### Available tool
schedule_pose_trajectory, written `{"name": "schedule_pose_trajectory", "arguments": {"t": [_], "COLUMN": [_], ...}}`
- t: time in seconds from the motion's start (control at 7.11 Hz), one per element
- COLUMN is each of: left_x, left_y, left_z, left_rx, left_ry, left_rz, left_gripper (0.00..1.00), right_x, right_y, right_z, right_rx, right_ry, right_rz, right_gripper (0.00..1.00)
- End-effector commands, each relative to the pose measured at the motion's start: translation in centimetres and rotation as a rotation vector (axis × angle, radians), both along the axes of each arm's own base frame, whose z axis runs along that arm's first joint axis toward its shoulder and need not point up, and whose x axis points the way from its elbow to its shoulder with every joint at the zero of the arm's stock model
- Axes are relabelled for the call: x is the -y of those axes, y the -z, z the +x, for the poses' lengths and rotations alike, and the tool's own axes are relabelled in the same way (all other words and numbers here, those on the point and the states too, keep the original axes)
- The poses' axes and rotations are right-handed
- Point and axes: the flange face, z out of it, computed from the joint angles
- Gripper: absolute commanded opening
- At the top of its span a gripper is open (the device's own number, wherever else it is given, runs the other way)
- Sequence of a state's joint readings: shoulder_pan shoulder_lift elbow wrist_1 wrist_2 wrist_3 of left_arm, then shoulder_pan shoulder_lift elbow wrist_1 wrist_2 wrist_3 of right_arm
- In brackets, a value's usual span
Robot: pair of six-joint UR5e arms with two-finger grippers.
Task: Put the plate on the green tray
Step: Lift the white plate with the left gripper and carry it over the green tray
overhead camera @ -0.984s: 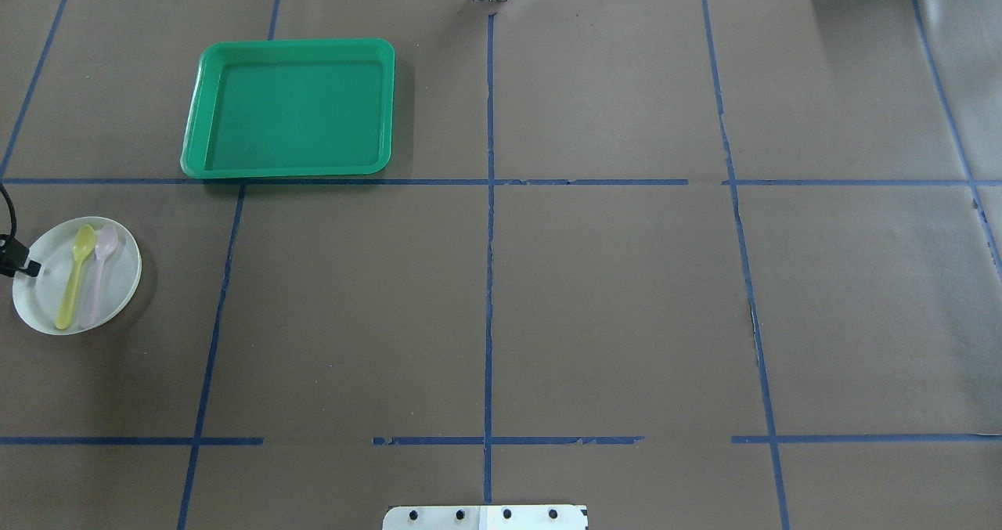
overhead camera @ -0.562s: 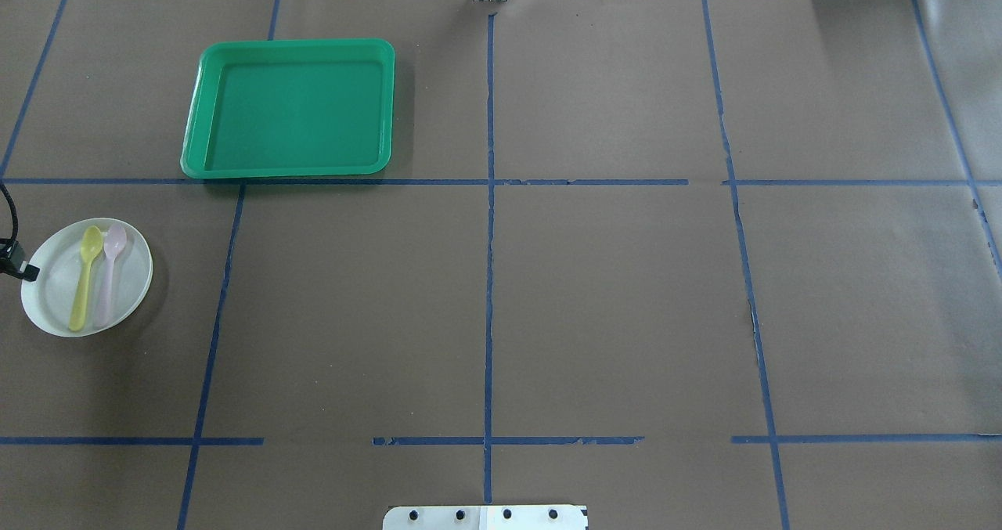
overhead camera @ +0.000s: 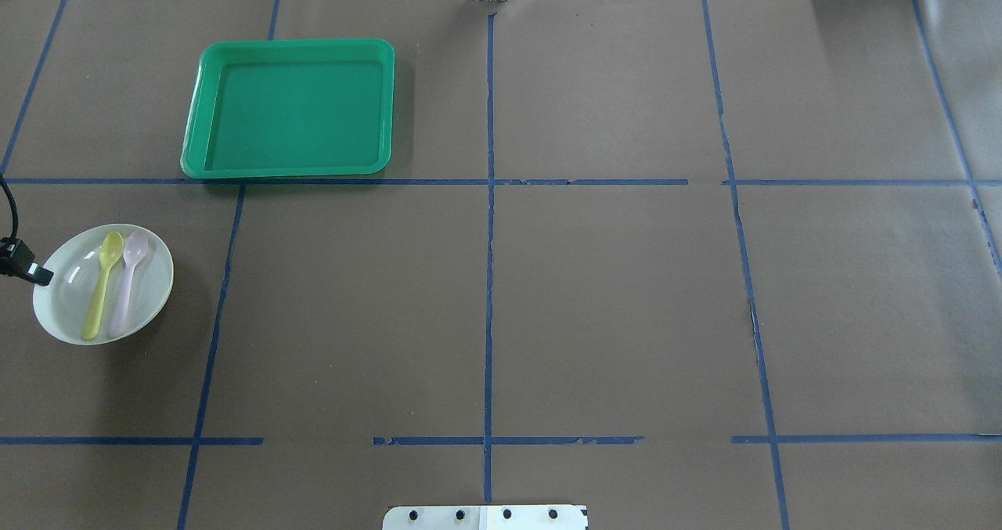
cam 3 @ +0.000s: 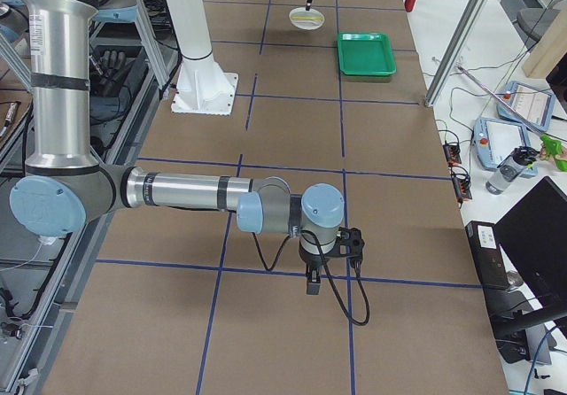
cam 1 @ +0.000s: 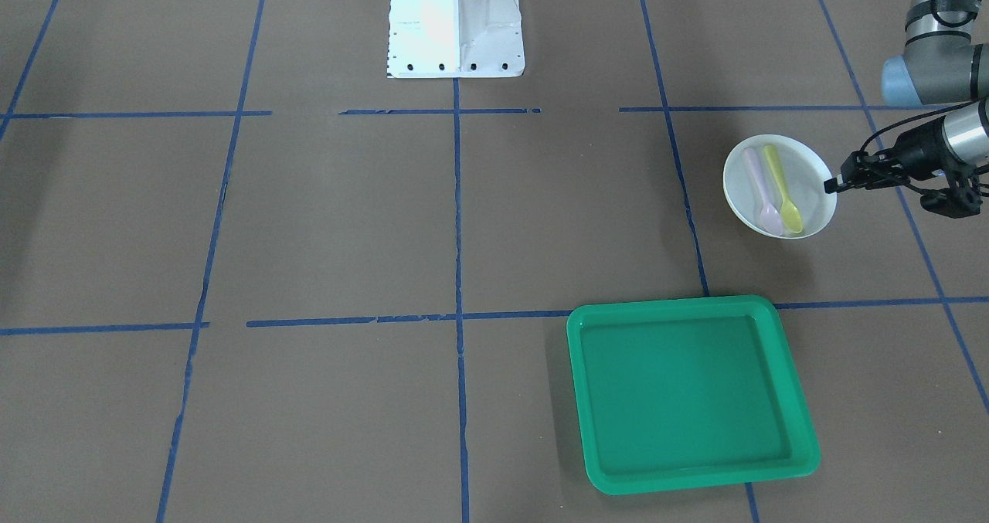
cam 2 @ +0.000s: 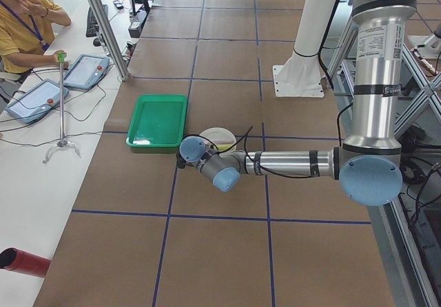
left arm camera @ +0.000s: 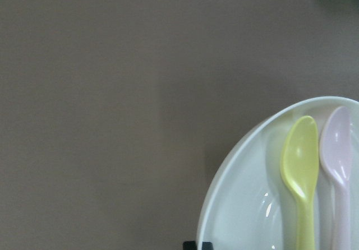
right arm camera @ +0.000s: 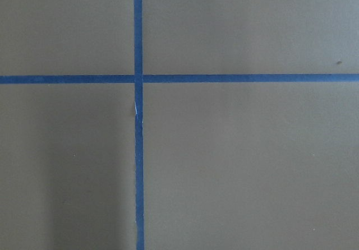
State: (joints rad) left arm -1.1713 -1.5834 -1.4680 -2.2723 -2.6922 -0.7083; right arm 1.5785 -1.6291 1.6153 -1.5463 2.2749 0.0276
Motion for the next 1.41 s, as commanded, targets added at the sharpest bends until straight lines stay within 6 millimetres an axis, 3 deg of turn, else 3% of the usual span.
{"name": "schedule_pose_trajectory", "arguments": {"t": [0.0,0.14,0.28,0.56,0.7,0.84,0.98,1.12,1.27], "left_x": [7.7,12.8,17.4,22.8,24.5,24.0,23.4,23.5,23.5], "left_y": [8.0,11.7,14.1,14.4,13.7,12.3,12.7,13.4,13.5], "left_z": [2.6,4.8,6.8,10.4,13.1,15.0,16.9,17.3,17.3], "left_rx": [-0.02,-0.01,0.042,0.135,0.147,0.143,0.14,0.136,0.138], "left_ry": [0.059,0.06,0.109,0.16,0.163,0.149,0.128,0.134,0.14], "left_rz": [-0.063,-0.077,-0.041,-0.007,0.035,0.058,0.06,0.046,0.037], "left_gripper": [0.0,0.0,0.0,0.0,0.0,0.0,0.0,0.0,0.57], "right_x": [0.0,0.0,0.0,0.0,0.0,0.0,0.0,0.0,0.0], "right_y": [0.0,0.0,0.0,0.0,0.0,0.0,0.0,0.0,0.0], "right_z": [0.0,0.0,0.0,0.0,0.0,0.0,0.0,0.0,0.0], "right_rx": [0.001,0.0,0.001,0.0,0.0,0.001,0.001,0.001,0.001], "right_ry": [0.0,0.0,0.0,0.0,0.0,0.0,0.0,0.0,0.0], "right_rz": [0.0,0.0,-0.001,0.0,0.0,0.0,0.0,0.0,0.0], "right_gripper": [1.0,1.0,1.0,1.0,1.0,1.0,1.0,1.0,1.0]}}
